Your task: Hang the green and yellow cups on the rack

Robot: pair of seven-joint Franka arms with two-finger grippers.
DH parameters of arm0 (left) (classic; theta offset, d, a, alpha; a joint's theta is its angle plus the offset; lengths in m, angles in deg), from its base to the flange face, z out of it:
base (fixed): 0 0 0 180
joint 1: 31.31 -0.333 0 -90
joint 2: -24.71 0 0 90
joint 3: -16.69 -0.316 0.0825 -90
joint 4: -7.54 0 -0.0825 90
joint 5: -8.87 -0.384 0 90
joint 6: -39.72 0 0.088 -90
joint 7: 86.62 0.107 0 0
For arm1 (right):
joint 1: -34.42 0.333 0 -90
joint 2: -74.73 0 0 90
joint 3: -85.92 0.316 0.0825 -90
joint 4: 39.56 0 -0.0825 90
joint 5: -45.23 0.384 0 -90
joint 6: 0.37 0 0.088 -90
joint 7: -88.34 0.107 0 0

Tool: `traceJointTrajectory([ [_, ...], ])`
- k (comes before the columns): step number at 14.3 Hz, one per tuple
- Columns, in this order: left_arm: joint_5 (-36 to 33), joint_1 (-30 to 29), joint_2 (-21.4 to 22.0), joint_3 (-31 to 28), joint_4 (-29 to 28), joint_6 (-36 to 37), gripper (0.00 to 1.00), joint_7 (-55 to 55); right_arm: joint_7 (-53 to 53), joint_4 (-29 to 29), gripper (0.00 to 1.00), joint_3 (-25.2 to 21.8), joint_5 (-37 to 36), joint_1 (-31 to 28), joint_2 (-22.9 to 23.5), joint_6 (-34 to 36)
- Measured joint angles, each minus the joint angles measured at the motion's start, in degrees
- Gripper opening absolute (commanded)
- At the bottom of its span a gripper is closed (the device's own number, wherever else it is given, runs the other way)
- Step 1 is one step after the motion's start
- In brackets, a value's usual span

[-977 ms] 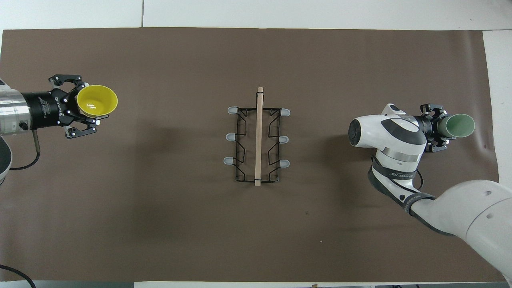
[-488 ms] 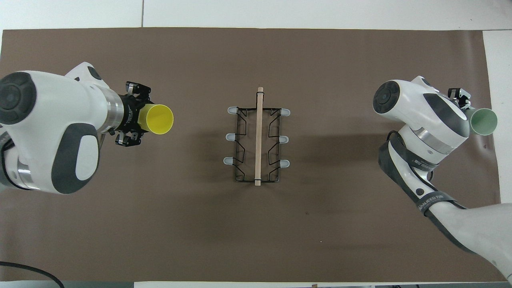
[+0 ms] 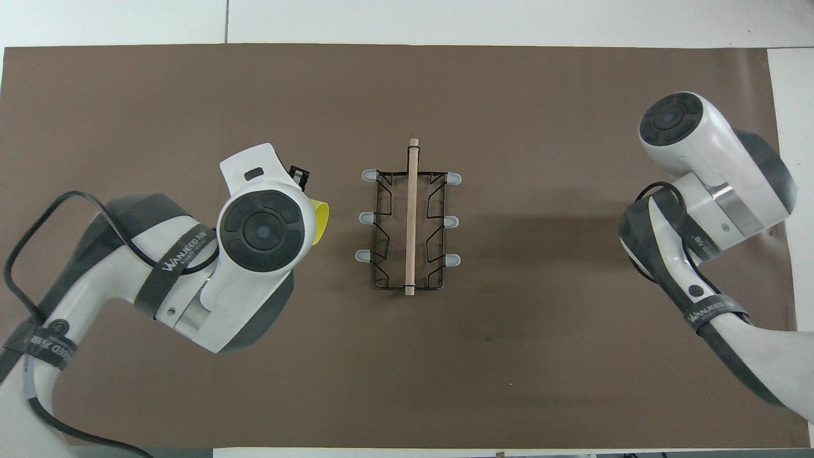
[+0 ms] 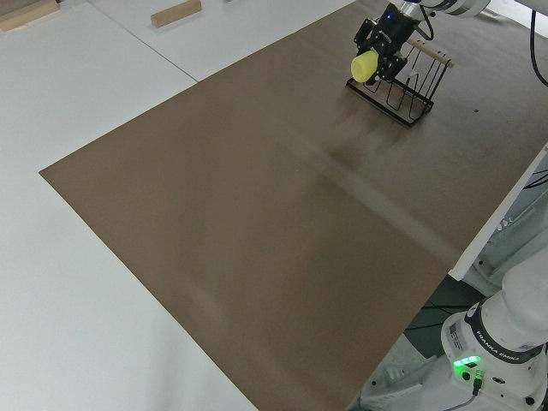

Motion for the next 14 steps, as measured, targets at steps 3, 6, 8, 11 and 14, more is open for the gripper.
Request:
traceJointTrajectory([
  [3, -0.9, 4.9, 0.0, 0.0, -0.5, 1.9, 0.00, -3.1, -5.1, -3.5, 0.00, 0.0, 5.2, -3.6, 0.0, -0.8],
  [6, -0.9, 7.8, 0.2, 0.0, -0.5, 3.3, 0.00, -4.9, -14.0, -5.8, 0.00, 1.1, 13.6, -3.7, -0.9, -0.8],
  [8, -1.5, 9.2, 0.5, -0.1, -0.5, 4.2, 0.00, -5.8, -15.6, -7.3, 0.00, 1.3, 23.8, -3.7, -2.8, 0.4],
  [11, -1.6, 11.3, 0.8, -0.1, -0.5, 4.2, 0.00, -9.0, -13.0, -8.2, 0.00, 1.5, 37.9, -3.8, -7.4, 5.7],
  [14, -1.9, 12.0, 0.8, -0.1, -0.4, 4.1, 0.50, -10.2, -10.5, -8.2, 0.00, 1.9, 51.1, -3.8, -10.8, 7.1],
])
